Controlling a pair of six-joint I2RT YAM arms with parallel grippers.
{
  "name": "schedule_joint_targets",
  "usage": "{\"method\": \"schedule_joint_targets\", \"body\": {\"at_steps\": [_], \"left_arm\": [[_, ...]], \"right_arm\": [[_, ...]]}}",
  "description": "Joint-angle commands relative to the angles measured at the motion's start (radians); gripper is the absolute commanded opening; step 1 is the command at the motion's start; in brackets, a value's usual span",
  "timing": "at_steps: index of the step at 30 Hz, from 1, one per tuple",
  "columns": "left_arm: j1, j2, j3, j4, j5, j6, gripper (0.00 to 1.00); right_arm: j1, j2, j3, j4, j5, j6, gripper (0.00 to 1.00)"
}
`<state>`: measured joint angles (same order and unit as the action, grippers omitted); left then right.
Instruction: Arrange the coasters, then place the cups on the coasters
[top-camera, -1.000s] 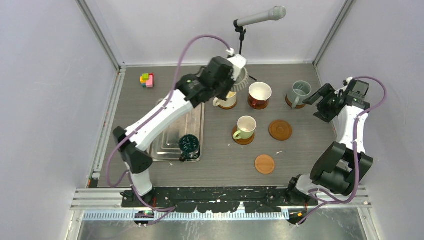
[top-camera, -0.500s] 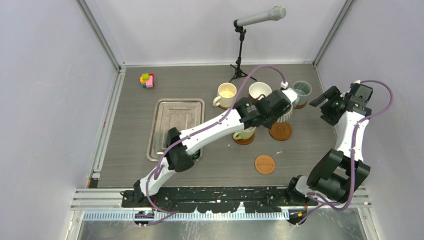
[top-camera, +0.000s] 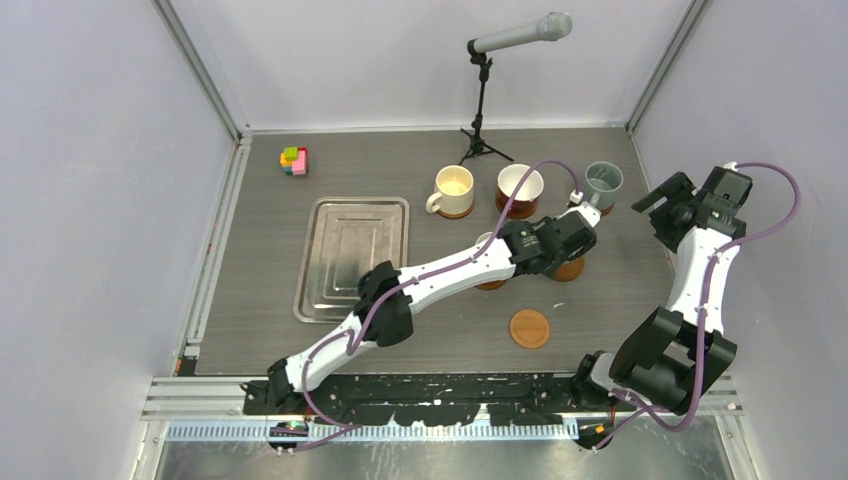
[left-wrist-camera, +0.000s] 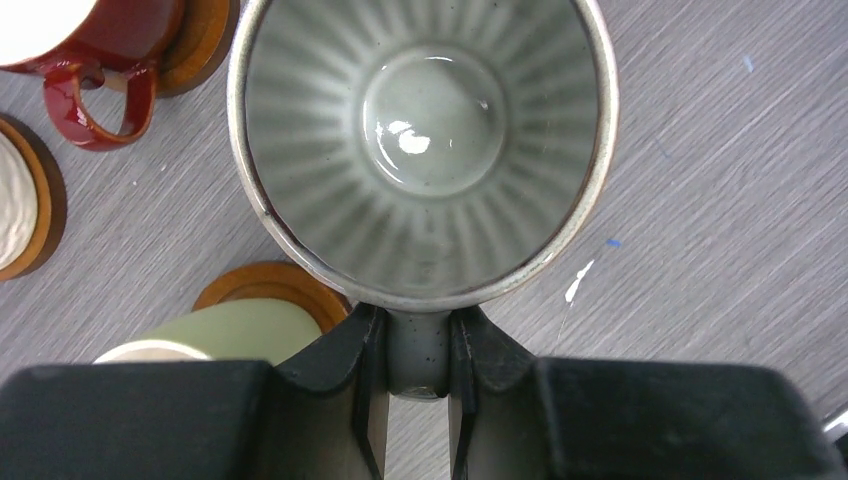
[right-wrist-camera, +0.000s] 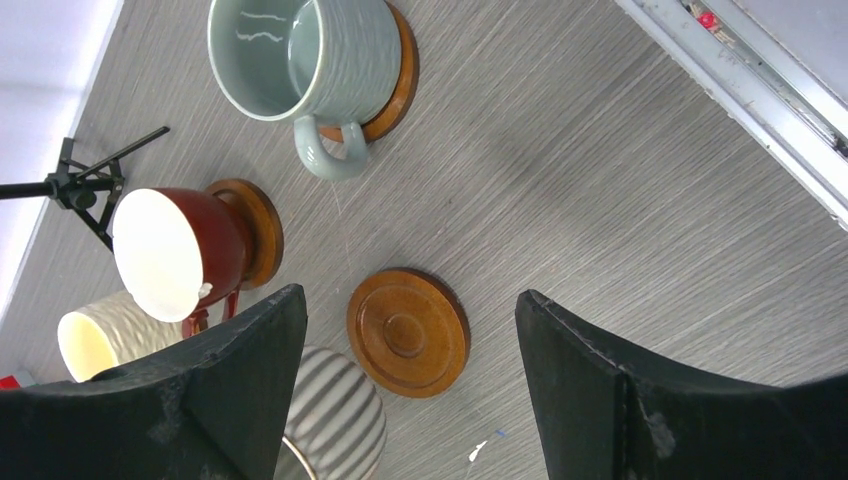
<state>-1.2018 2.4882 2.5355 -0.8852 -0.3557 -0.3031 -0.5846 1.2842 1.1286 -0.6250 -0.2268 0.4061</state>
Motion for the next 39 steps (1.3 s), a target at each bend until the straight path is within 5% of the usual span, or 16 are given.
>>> {"method": "schedule_joint_targets", "body": {"at_steps": [1, 22, 39], "left_arm": [[0.009, -0.012, 0.042, 0.195, -0.024, -0.029, 0.00], [0.012, 0.103, 0.074, 0.251, 0.003, -0.055, 0.00], [0.013, 0.115, 0.041, 0.256, 0.018, -0.062, 0.11]], "right_arm": [[-0.003, -0.031, 0.004, 0.036, 0.034, 0.019, 0.81], [-0.004, -0.043, -0.009, 0.047, 0.014, 0.030, 0.81], [-0.003, -0.042, -0.004, 0.047, 0.007, 0.029, 0.81]]}}
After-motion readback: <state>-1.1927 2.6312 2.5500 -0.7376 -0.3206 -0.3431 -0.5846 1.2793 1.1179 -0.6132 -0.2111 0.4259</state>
